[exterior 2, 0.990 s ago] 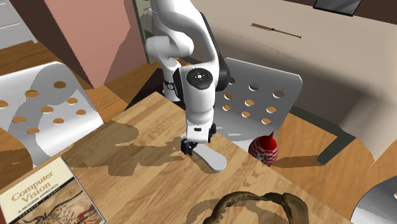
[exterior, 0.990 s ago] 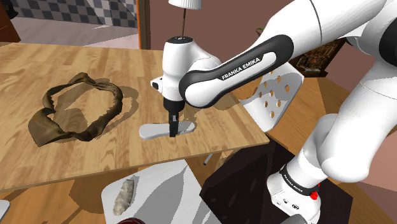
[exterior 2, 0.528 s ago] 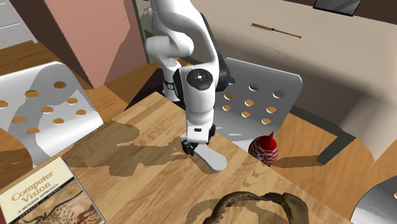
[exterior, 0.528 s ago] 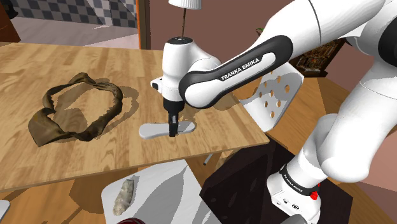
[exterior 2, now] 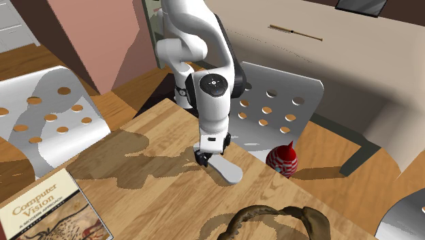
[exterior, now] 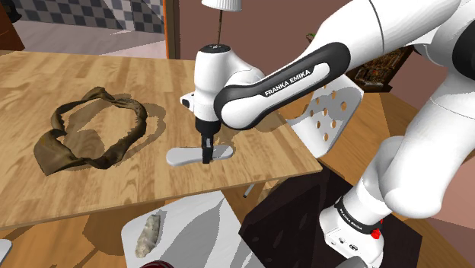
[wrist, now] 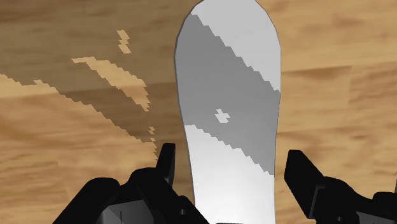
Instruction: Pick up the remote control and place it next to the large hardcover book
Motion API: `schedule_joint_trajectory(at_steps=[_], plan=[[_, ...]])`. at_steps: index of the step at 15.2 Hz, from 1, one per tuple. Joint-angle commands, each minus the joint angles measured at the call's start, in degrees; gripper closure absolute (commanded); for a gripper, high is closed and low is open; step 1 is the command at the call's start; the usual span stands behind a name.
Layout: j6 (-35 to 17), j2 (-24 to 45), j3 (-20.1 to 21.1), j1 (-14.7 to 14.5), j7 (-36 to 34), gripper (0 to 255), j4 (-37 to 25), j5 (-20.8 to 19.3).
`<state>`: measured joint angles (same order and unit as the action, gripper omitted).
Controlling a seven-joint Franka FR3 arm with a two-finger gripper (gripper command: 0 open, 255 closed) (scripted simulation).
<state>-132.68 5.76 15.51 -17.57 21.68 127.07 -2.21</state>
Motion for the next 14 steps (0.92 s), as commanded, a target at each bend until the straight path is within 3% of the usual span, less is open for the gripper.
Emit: schedule_joint_trajectory(at_steps=[1,14], plan=[[0.0,-0.02,0.0,0.0,0.0,255,-0.01,0.0],[9.62,-5.48,0.1,0.23,1.44,255,-4.39,2.01]])
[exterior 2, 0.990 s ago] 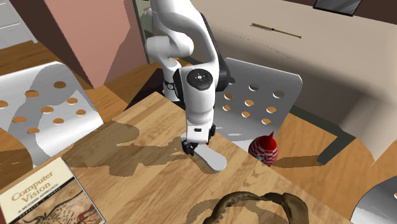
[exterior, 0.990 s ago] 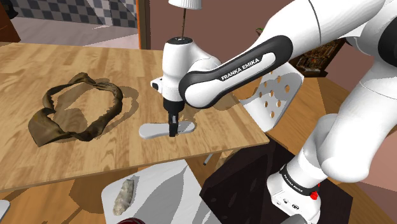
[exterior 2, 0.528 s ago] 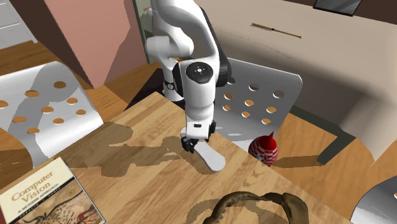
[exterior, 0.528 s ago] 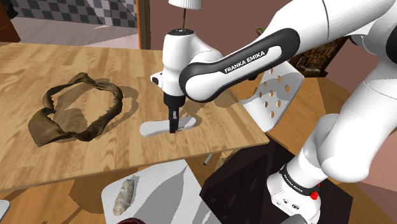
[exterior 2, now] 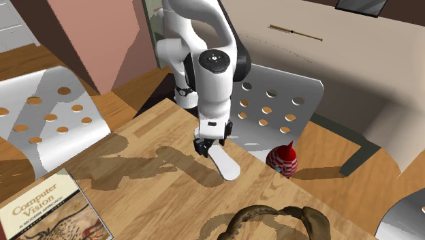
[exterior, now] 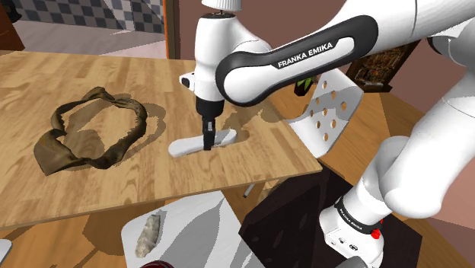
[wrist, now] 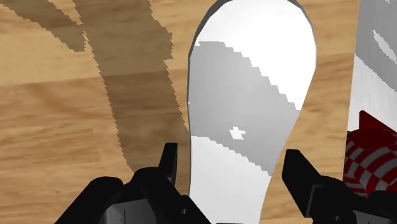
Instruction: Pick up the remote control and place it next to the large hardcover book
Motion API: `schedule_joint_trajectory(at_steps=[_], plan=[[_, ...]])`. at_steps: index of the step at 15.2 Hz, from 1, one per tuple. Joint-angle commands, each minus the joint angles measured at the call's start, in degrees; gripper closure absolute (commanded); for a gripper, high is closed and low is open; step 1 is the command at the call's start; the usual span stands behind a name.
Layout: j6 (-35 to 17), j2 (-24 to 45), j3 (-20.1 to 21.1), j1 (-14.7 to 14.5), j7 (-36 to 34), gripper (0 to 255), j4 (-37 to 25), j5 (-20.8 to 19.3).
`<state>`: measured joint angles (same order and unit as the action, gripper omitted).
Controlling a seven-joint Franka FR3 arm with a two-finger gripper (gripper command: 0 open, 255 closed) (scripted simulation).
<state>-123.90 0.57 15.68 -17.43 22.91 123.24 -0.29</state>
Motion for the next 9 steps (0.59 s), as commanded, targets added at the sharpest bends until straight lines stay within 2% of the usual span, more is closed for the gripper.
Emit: schedule_joint_trajectory(at_steps=[1,7,9], plan=[[1.59,-0.63,-0.09,0.09,0.3,255,-0.99,0.21],[5.42,-2.17,-0.15,0.14,0.66,255,-3.33,0.68],[5.19,-3.58,-1.59,1.47,3.61,255,-1.72,1.03]])
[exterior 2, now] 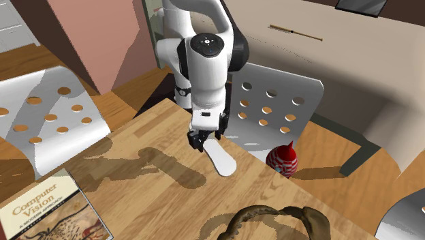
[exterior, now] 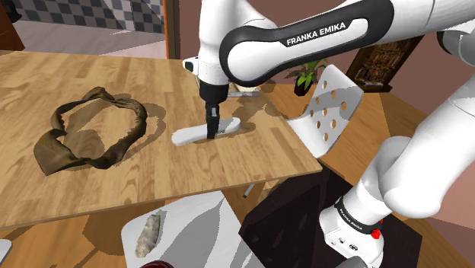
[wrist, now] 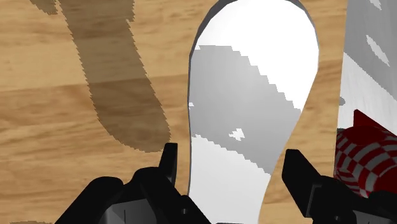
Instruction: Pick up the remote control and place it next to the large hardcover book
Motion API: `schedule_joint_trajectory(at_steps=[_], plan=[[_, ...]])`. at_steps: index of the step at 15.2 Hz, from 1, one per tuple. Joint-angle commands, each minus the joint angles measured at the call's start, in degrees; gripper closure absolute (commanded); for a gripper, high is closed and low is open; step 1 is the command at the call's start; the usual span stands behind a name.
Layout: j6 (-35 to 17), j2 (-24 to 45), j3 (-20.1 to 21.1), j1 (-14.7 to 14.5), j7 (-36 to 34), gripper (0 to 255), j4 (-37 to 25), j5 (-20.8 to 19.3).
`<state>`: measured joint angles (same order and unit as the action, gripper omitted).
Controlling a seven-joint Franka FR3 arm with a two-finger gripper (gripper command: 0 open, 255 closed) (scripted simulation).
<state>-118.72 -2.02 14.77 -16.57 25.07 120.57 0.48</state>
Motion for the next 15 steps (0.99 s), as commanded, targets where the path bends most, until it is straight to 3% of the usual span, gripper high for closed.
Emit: schedule_joint_trajectory(at_steps=[1,15], plan=[[-0.09,-1.62,-1.41,1.28,2.91,255,1.67,0.39],[-0.4,-4.39,-12.56,10.38,22.86,255,4.82,-0.24]])
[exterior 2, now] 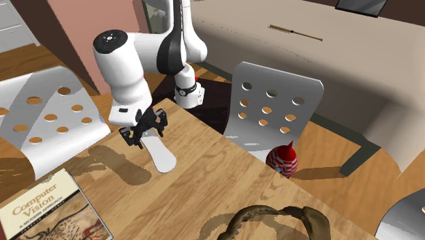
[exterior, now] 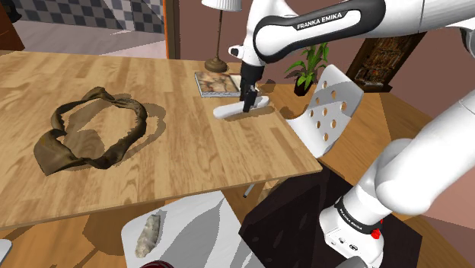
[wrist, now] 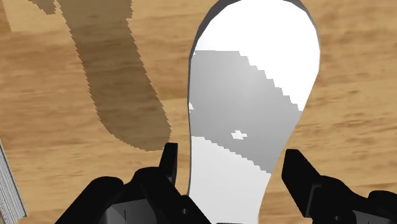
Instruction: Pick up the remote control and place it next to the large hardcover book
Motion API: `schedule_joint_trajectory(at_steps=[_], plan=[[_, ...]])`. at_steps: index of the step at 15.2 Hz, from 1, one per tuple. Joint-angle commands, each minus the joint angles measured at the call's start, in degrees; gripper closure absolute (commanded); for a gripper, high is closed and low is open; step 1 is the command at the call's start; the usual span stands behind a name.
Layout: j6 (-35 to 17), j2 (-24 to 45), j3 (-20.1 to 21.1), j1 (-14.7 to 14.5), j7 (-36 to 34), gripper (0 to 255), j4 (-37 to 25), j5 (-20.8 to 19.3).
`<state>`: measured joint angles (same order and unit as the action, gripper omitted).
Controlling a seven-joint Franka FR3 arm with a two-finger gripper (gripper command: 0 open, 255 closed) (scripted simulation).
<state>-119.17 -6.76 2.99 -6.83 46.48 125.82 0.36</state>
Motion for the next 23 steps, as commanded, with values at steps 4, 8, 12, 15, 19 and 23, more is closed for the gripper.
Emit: schedule_joint_trajectory(at_steps=[4,8,12,15,19,23], plan=[[0.26,1.59,-3.96,3.22,6.99,255,-1.88,-0.49],[0.63,3.7,-6.94,5.8,12.5,255,-4.36,-0.61],[1.24,6.62,-9.74,8.36,17.97,255,-7.89,-0.38],[1.91,9.34,-11.63,10.33,22.04,255,-11.24,0.09],[0.19,11.8,-12.58,11.48,24.38,255,-11.93,0.62],[-2.7,12.97,-12.56,11.52,24.56,255,-10.2,0.87]])
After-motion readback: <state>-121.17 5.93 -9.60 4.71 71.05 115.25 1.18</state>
